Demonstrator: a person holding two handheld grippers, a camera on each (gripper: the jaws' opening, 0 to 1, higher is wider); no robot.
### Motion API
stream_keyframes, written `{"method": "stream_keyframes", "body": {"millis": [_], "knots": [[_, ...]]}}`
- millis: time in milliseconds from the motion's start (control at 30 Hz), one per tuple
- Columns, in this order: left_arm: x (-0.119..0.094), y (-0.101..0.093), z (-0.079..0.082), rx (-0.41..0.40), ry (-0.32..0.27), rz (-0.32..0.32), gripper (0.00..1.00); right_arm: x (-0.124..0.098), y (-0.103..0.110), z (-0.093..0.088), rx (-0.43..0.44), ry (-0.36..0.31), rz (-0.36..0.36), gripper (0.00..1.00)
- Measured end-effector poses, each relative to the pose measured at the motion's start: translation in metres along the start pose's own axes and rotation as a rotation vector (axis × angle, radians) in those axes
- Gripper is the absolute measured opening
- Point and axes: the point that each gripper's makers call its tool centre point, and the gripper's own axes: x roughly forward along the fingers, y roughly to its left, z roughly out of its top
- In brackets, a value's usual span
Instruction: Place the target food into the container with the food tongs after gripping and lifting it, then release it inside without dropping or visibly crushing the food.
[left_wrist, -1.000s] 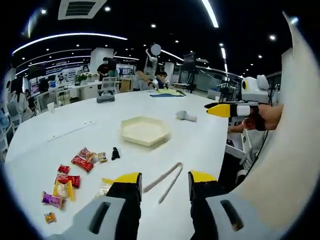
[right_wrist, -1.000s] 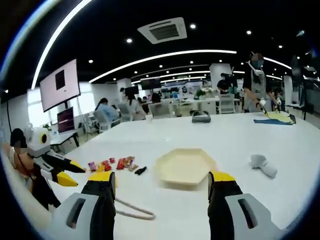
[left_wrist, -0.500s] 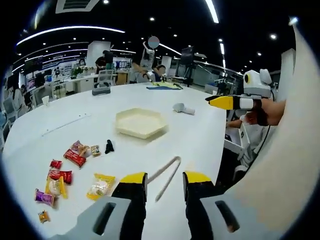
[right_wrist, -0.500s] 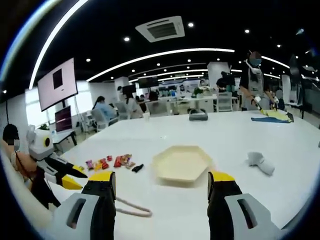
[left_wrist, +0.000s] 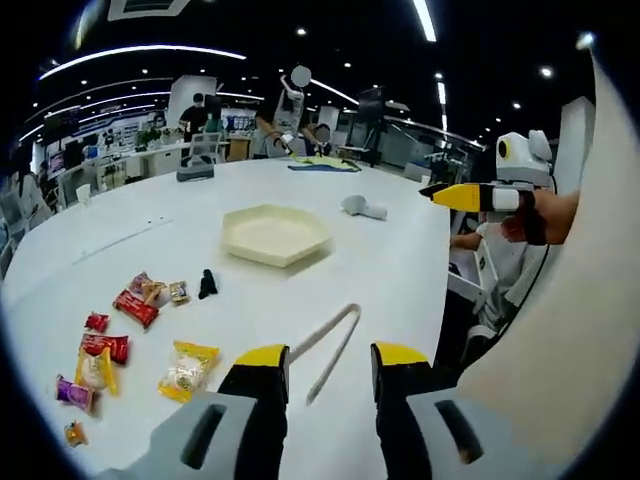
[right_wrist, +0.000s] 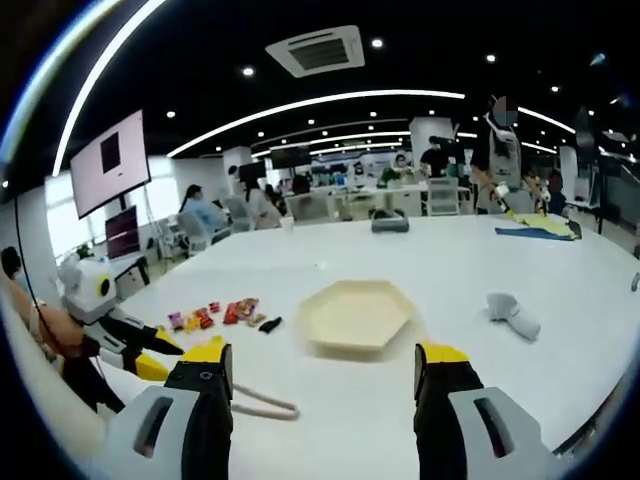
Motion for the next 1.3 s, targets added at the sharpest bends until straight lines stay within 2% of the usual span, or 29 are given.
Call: {"method": "stream_keyframes", "body": {"millis": [67,167,433,600,833,1067,1167,1300], "knots": [[0.005,-0.001,-0.007,0.0,0.018,-0.012,0.28,-0.001,0.0,-0.001,-0.001,0.004,0.0,0.75],[0.01,0.001,-0.023,0.035,0.076,-0.008,0.24,-0.001,0.007,-0.003,0.002,0.013,0.023,0.75],[0.017,0.002,-0.03,0.037,0.092,-0.022,0.2,0.002,0.018,-0.006,-0.003,0.03,0.049,0.74],[0.023,0.008,-0.046,0.061,0.14,-0.016,0.18,0.002,0.028,-0.008,0.001,0.037,0.085,0.73],[0.027,0.012,-0.056,0.082,0.179,-0.016,0.17,0.0,0.026,-0.015,0.01,0.06,0.074,0.72],[0.032,0.017,-0.059,0.121,0.202,-0.023,0.15,-0.001,0.021,-0.016,0.001,0.067,0.063,0.71],[0.036,0.016,-0.057,0.131,0.203,-0.03,0.13,-0.002,0.02,-0.016,-0.001,0.072,0.06,0.71],[0.041,0.014,-0.063,0.132,0.238,-0.04,0.15,-0.004,0.018,-0.017,0.0,0.076,0.054,0.71]]}}
